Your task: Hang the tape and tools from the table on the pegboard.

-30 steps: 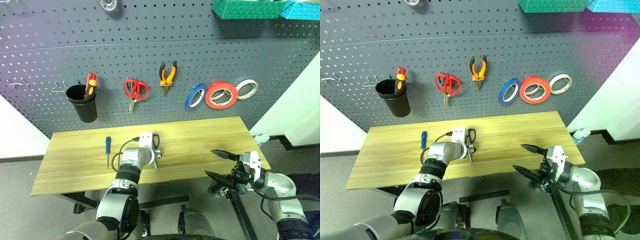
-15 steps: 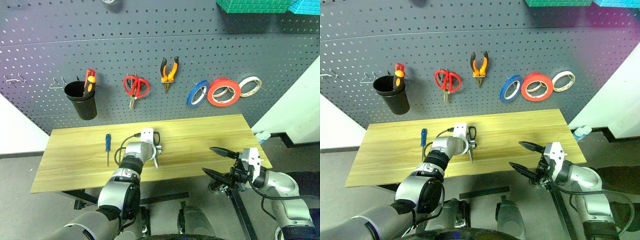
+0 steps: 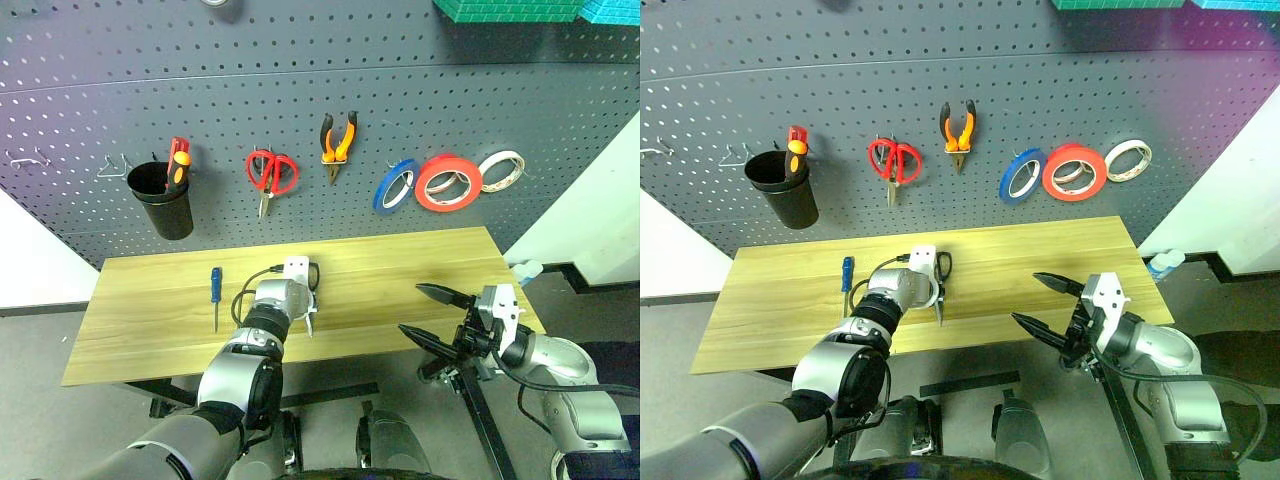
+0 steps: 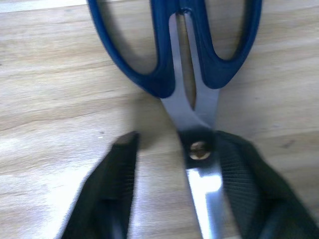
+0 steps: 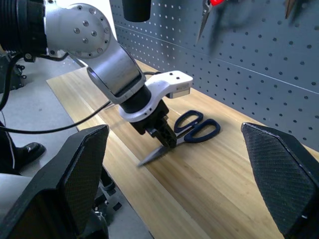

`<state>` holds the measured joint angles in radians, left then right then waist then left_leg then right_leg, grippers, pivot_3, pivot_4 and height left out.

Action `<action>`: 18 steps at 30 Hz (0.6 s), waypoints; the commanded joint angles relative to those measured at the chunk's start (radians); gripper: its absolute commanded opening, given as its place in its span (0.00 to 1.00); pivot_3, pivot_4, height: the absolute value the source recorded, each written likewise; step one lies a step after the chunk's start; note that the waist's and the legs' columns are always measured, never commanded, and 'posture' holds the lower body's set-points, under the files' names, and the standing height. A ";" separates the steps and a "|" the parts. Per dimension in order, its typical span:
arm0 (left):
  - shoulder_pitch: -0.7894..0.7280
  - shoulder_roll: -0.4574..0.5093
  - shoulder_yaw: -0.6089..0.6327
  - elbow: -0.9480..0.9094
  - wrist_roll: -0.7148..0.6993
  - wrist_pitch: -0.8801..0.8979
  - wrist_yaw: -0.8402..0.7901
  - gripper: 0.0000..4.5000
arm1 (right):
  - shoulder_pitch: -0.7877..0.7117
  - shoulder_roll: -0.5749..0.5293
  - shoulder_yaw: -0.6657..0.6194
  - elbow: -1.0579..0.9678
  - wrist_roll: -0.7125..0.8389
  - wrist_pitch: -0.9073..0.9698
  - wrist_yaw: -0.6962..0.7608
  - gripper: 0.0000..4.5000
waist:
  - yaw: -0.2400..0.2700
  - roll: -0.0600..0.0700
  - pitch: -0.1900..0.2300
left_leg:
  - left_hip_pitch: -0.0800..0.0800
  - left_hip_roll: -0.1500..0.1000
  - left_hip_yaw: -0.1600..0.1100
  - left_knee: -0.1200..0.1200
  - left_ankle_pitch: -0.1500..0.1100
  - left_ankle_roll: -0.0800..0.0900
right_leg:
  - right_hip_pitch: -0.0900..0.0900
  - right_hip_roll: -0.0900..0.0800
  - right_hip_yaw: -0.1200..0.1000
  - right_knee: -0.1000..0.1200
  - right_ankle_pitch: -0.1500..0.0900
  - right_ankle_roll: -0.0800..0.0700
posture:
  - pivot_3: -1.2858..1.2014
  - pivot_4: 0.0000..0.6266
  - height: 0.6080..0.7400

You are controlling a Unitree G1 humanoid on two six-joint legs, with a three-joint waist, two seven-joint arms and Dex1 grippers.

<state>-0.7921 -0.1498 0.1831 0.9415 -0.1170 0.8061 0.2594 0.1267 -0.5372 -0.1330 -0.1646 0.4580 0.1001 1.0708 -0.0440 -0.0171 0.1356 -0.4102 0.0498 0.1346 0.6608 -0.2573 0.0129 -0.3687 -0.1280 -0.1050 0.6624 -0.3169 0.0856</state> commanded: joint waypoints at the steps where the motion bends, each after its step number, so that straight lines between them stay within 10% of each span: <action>1: 0.008 -0.013 0.003 0.020 -0.001 0.001 0.012 0.19 | -0.009 -0.014 -0.005 -0.049 0.021 0.008 -0.011 1.00 | 0.000 0.000 0.002 | 0.000 0.000 0.000 0.000 0.000 0.000 | 0.000 0.000 0.000 0.000 0.000 0.000 | 0.45 0.24 1.00; 12: 0.009 -0.010 0.018 -0.010 -0.026 -0.013 -0.005 0.13 | -0.033 -0.021 0.002 -0.088 0.042 0.062 -0.036 1.00 | 0.000 -0.001 0.005 | 0.000 0.000 0.000 -0.002 0.000 0.000 | 0.000 0.000 0.000 -0.002 0.000 0.000 | 0.45 0.24 1.00; 18: 0.076 0.042 -0.196 -0.189 0.114 -0.061 -0.090 0.13 | -0.042 -0.022 -0.011 0.004 0.044 0.018 0.017 1.00 | -0.001 -0.003 0.010 | -0.001 -0.001 0.001 -0.010 0.001 -0.001 | 0.000 0.000 0.000 -0.009 0.001 0.001 | 0.45 0.24 1.00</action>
<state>-0.7282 -0.1192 0.0322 0.8257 -0.0387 0.7578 0.1945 0.0931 -0.5500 -0.1272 -0.1710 0.4860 0.1423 1.0713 -0.0448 -0.0206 0.1455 -0.4117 0.0484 0.1363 0.6483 -0.2559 0.0130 -0.3680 -0.1272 -0.1050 0.6515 -0.3161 0.0870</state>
